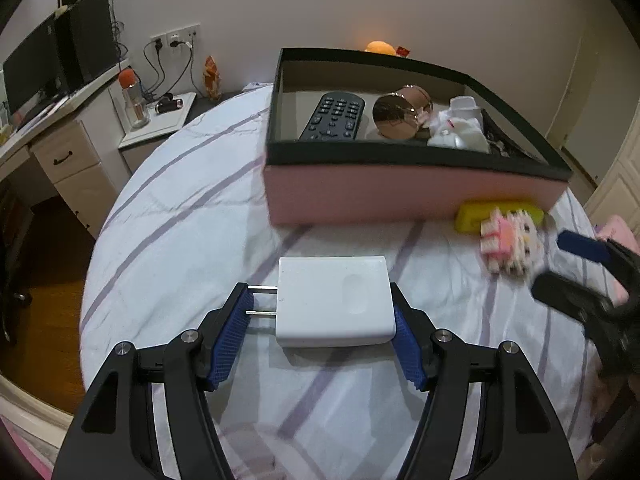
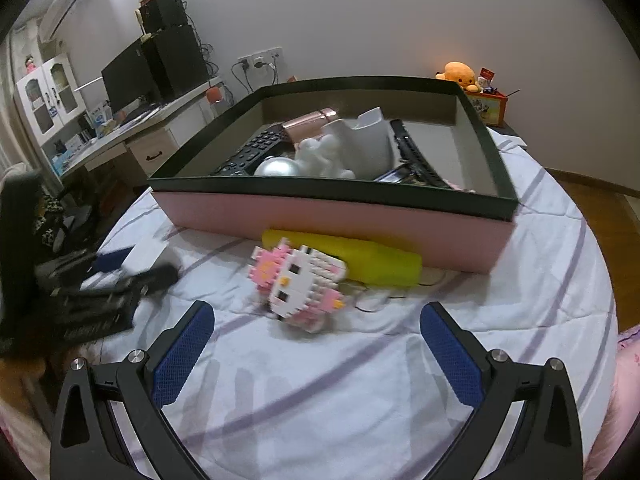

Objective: Organize rigid objects
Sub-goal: 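Grasp the white charger with the left tool while the right tool approaches the block figure, then grasp the pink-and-white block figure with the right tool while the left tool holds the charger, then carry the charger and block figure over the pink box with both tools, then open both tools to drop the charger and block figure into the box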

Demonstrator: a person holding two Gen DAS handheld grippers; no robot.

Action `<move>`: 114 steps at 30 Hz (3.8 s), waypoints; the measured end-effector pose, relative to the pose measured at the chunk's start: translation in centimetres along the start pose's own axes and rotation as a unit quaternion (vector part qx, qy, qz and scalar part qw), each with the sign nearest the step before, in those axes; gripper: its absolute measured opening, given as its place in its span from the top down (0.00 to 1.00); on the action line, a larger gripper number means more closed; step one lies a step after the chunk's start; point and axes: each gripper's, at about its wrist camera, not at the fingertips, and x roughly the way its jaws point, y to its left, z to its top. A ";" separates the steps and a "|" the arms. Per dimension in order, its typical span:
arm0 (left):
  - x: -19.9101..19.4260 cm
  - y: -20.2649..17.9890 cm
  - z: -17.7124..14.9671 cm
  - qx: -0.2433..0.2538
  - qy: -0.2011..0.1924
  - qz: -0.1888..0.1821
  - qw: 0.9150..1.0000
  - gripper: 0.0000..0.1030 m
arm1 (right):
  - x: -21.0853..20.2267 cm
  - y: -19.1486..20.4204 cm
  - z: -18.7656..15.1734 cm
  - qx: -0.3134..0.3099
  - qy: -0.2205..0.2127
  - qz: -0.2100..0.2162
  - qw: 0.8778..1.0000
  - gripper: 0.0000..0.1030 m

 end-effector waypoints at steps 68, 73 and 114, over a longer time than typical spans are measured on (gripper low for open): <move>-8.4 -5.8 1.5 0.033 -0.088 -0.102 0.990 0.35 | -6.7 -2.3 0.2 0.008 -0.062 0.070 0.996 0.45; -9.8 -6.2 3.6 0.041 -0.112 -0.087 0.989 0.35 | -7.6 -2.4 1.9 -0.005 -0.083 0.070 0.994 0.45; 3.0 -4.4 11.8 0.012 -0.031 -0.042 0.999 0.31 | 3.3 -4.3 9.4 -0.046 -0.045 0.010 0.998 0.31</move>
